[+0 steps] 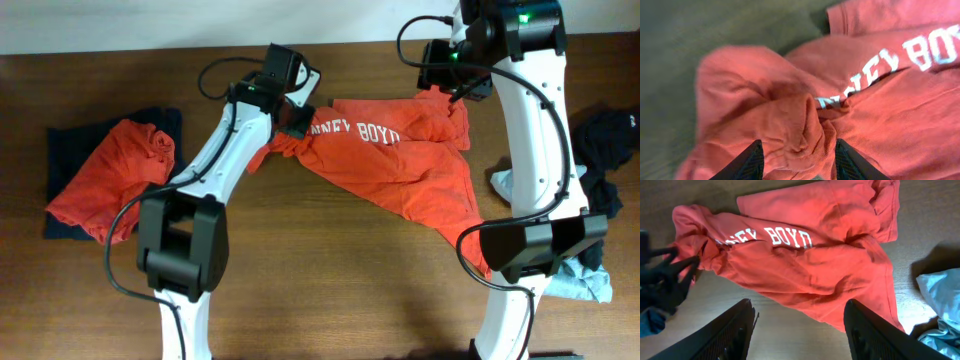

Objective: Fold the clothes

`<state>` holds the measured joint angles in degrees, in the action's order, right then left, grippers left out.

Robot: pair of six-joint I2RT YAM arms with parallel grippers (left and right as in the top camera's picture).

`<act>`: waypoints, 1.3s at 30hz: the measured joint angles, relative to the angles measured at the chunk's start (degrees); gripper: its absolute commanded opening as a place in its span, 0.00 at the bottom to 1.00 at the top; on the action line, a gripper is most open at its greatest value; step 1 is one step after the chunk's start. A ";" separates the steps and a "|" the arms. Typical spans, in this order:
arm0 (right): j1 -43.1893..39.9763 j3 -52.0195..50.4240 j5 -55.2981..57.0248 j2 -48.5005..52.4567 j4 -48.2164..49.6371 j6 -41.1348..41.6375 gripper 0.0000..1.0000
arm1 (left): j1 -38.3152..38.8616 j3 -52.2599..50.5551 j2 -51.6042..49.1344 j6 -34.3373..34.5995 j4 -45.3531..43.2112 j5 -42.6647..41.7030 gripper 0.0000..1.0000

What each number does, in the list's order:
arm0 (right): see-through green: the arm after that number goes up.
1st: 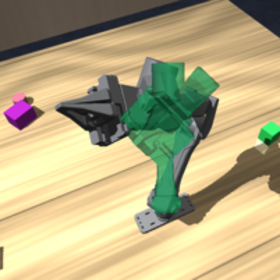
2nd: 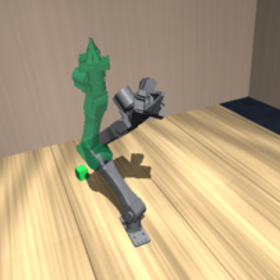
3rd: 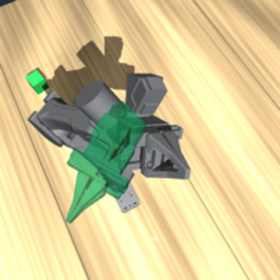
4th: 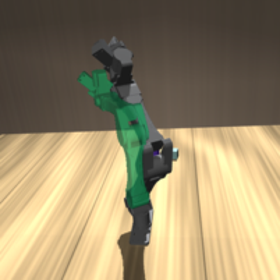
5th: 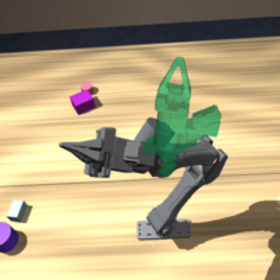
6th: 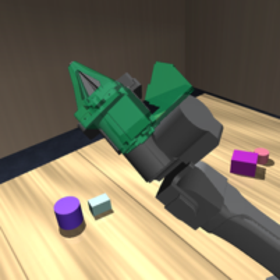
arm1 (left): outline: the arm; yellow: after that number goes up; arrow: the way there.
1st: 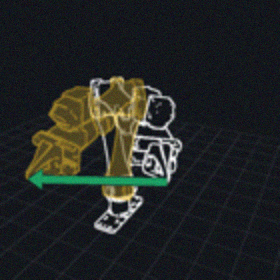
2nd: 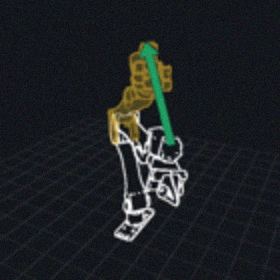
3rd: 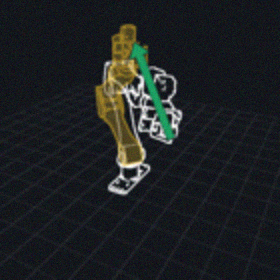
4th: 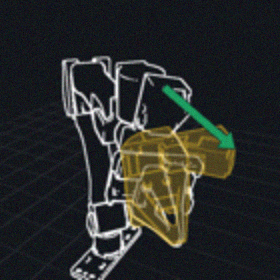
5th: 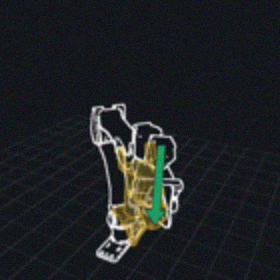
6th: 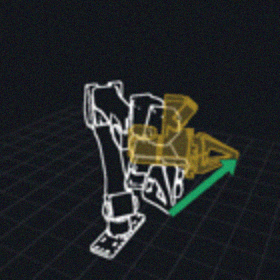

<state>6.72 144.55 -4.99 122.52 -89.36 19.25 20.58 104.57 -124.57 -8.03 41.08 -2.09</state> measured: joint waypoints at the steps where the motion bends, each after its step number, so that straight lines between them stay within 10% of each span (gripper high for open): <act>1: 0.00 0.00 0.00 0.00 0.00 -0.02 0.61 | 0.00 0.00 -0.74 0.20 0.17 -0.15 0.45; 39: 0.00 0.00 0.44 0.00 -0.37 -0.07 0.61 | 0.00 3.17 -4.35 0.61 1.88 4.00 0.37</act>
<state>6.72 144.55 -4.56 122.52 -89.73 19.18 20.58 107.74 -128.92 -7.42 42.96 1.91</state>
